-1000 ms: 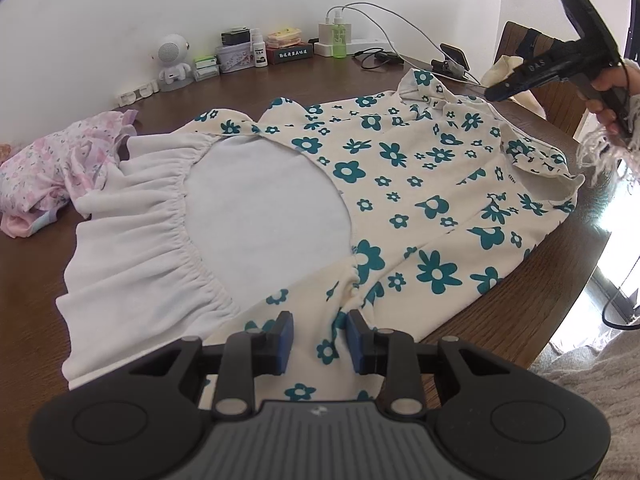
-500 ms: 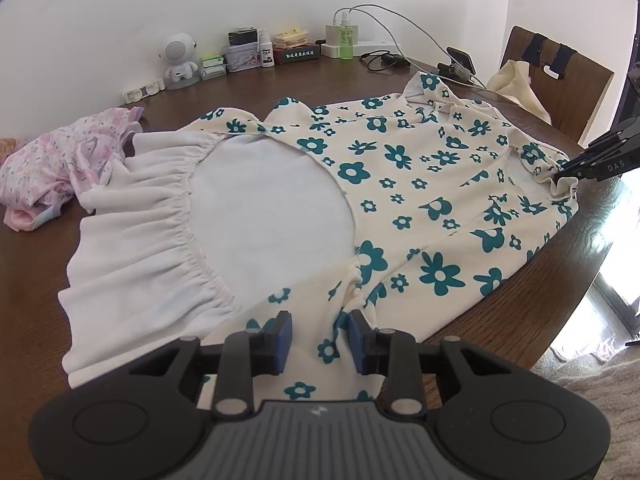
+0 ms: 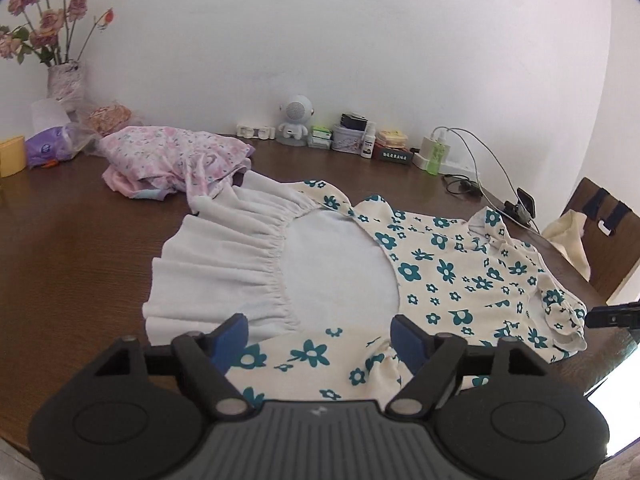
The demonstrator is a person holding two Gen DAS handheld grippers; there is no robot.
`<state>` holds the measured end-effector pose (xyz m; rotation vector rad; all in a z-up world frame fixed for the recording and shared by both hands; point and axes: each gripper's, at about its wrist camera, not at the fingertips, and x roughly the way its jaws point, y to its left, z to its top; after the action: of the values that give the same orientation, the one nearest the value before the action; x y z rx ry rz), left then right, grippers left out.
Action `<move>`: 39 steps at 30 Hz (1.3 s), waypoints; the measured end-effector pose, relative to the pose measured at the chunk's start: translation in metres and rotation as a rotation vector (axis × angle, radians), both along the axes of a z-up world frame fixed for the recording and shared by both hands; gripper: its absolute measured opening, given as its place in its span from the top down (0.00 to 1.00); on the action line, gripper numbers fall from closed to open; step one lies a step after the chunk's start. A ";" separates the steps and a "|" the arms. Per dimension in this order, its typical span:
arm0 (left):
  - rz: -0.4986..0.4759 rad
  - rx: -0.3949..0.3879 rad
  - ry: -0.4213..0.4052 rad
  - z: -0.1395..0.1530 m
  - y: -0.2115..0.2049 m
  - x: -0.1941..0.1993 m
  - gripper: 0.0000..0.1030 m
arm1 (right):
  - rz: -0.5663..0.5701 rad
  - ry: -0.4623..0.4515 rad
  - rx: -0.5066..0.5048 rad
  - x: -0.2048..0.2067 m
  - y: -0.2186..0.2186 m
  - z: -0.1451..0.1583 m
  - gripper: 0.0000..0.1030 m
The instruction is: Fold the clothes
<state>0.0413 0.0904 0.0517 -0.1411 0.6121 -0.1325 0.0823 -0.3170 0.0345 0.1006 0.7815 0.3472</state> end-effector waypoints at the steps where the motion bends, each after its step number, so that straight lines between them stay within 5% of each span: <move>1: 0.027 -0.023 -0.003 0.000 0.001 -0.008 0.13 | -0.015 -0.003 0.016 -0.004 0.003 -0.002 0.45; 5: 0.078 -0.070 0.046 -0.004 -0.002 -0.024 0.07 | -0.095 0.030 0.054 -0.015 0.014 -0.019 0.30; 11: 0.131 0.062 0.027 -0.004 -0.021 -0.034 0.05 | -0.160 -0.018 -0.015 -0.033 0.033 -0.019 0.00; 27: 0.174 0.073 0.144 -0.009 -0.025 -0.025 0.04 | -0.277 0.036 -0.003 -0.038 0.017 -0.026 0.00; 39: 0.123 0.103 0.163 -0.009 -0.026 -0.021 0.04 | -0.252 0.041 0.002 -0.035 0.015 -0.025 0.00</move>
<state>0.0206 0.0647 0.0426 -0.0900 0.7690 0.0302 0.0477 -0.3015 0.0091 0.2063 0.7987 0.1071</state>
